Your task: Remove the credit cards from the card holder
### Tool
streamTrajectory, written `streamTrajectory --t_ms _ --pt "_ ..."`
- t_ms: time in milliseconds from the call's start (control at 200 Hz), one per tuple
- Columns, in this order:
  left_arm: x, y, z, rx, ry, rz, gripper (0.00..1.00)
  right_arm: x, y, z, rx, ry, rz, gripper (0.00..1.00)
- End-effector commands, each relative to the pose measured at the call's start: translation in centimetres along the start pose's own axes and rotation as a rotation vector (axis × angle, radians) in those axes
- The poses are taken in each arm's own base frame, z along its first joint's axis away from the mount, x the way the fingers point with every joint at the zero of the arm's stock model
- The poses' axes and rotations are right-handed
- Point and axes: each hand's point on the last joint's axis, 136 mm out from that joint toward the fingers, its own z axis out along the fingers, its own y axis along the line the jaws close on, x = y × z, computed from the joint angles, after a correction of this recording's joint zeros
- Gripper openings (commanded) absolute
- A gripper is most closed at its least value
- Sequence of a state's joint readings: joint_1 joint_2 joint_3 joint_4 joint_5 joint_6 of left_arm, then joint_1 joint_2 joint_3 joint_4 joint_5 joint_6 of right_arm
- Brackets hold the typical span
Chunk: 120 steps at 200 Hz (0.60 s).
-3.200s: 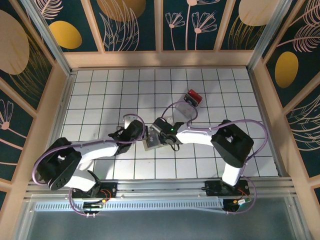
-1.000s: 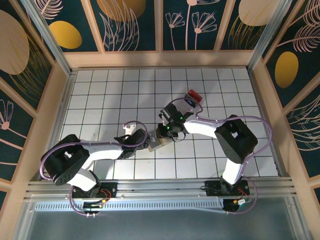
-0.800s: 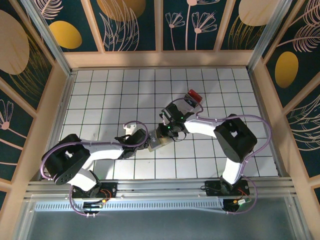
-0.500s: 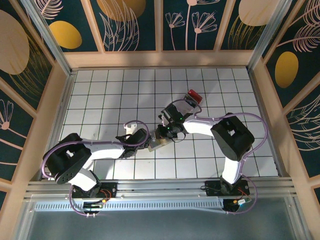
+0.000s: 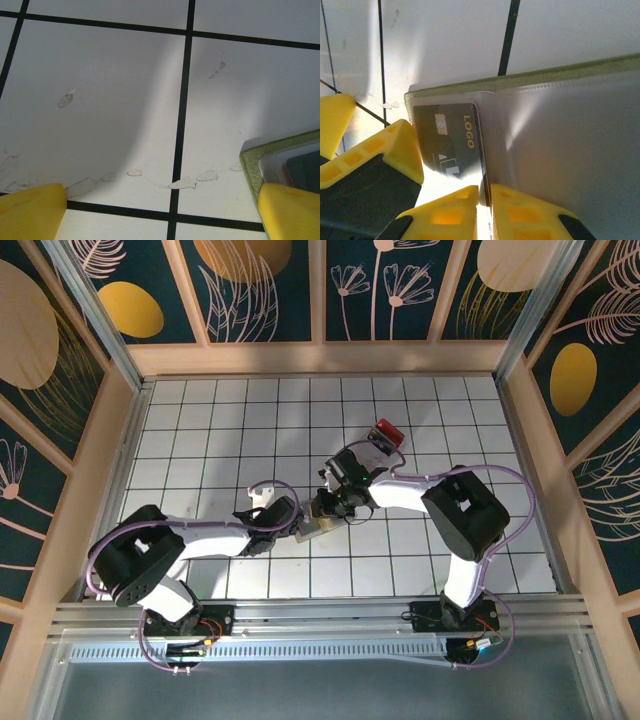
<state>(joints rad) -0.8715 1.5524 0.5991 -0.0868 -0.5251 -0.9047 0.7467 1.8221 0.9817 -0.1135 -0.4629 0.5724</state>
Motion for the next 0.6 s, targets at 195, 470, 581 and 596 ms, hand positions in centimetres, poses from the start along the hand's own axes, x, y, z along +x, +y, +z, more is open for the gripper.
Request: streamTrajectory --t_ms 195,470,581,596 --pt "1.2 1.4 1.0 -0.090 0.048 0.036 0.99 0.1 3.4 -1.0 -0.205 0.000 0.031 0.13" --pt "1.2 1.6 0.8 -0.091 0.049 0.035 0.99 0.0 3.1 -1.5 -0.234 -0.015 0.072 0.14" --pt "1.3 1.8 0.8 -0.092 0.049 0.033 0.99 -0.1 3.2 -1.7 -0.239 -0.019 0.073 0.16" --pt "1.3 1.7 0.7 -0.091 0.049 0.034 0.99 -0.2 3.2 -1.7 -0.238 -0.020 0.073 0.16"
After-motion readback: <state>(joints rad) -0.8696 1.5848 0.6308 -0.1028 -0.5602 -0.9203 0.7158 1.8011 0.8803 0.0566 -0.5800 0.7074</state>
